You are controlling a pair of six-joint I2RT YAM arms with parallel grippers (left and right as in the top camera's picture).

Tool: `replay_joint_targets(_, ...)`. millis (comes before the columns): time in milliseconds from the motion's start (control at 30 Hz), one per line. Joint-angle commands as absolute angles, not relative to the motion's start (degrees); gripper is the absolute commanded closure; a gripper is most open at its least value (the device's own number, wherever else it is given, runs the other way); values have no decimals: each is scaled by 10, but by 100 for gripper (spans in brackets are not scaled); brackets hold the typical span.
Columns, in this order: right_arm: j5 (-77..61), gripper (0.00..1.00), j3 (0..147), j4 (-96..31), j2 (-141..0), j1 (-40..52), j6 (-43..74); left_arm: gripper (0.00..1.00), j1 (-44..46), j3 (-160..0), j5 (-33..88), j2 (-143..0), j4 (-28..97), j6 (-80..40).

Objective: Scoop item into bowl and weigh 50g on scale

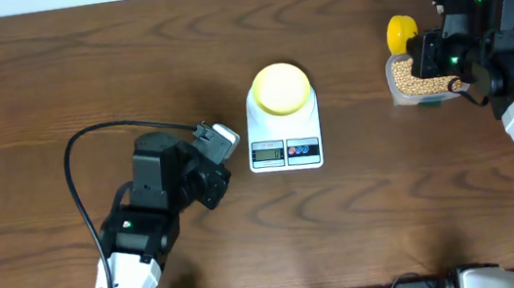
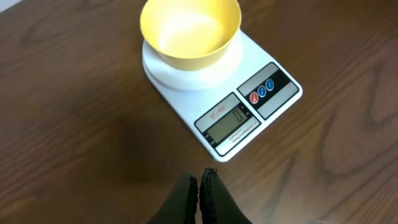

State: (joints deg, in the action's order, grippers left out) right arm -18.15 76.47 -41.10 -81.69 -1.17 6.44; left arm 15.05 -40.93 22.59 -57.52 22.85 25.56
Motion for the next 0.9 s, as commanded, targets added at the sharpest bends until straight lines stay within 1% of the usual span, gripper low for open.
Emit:
replay_joint_targets(0, -179, 99, 775, -416, -817, -13, 55, 68, 148, -416, 244, -572, 231, 263)
replay_joint_targets(33, -179, 99, 775, -417, -817, -13, 55, 39, 148, -416, 244, -572, 231, 263)
replay_joint_targets(67, -179, 99, 775, -418, -817, -13, 55, 2, 148, -416, 244, -572, 231, 263)
replay_joint_targets(867, -179, 99, 775, -427, -817, -13, 55, 2, 148, -416, 244, -572, 222, 263)
